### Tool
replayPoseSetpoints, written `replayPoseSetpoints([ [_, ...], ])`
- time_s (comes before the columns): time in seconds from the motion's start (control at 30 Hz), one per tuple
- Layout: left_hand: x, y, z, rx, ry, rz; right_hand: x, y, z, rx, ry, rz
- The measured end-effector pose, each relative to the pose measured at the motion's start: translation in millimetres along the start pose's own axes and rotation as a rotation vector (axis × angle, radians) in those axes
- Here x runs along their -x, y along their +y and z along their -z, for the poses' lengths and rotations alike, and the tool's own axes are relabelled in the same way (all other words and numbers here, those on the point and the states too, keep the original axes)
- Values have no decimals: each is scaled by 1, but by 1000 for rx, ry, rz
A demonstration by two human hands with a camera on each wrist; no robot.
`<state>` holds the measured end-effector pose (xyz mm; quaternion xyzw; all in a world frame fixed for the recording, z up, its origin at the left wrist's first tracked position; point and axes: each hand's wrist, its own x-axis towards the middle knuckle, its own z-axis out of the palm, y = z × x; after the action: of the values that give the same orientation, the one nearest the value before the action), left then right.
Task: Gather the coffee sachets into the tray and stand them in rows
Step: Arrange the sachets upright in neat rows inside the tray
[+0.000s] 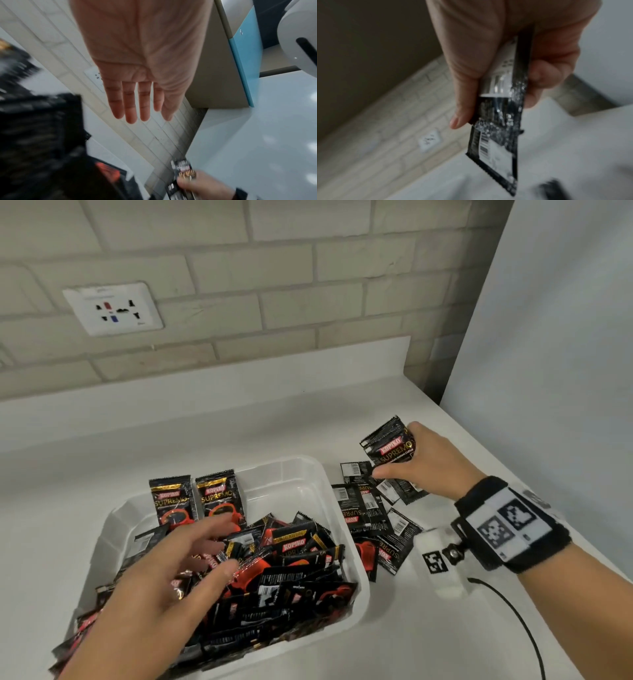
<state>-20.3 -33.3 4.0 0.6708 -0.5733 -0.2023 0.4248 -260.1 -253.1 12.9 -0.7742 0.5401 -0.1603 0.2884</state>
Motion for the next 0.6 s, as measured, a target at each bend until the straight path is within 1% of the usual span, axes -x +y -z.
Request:
replayPoseSetpoints([
  [0.07,-8,14,-9,91,-25,3,25,-35,1,-39,-52,150],
  [0.17,-20,31,-24,157,-79,1,58,-76,-10,27,-172,370],
  [0.23,-24,36,-31,193,-98,-1,69,-92,-20,84,-205,504],
  [0.3,-25,40,-32,214,-66,13,72,-99,-30,77,-213,575],
  [0.4,-21,40,-27,210,-32,64,73,-96,-38,-37,-274,590],
  [0.47,-17,39,-19,145,4,74,71,-88,-36,-139,-304,559],
  [0.53,-16,40,-8,70,73,101,63,-71,-29,-227,-251,463],
  [0.57,-14,38,1,27,118,108,57,-59,-25,-233,-201,409],
  [0.6,-12,34,12,-28,153,104,50,-45,-20,-188,-155,355],
])
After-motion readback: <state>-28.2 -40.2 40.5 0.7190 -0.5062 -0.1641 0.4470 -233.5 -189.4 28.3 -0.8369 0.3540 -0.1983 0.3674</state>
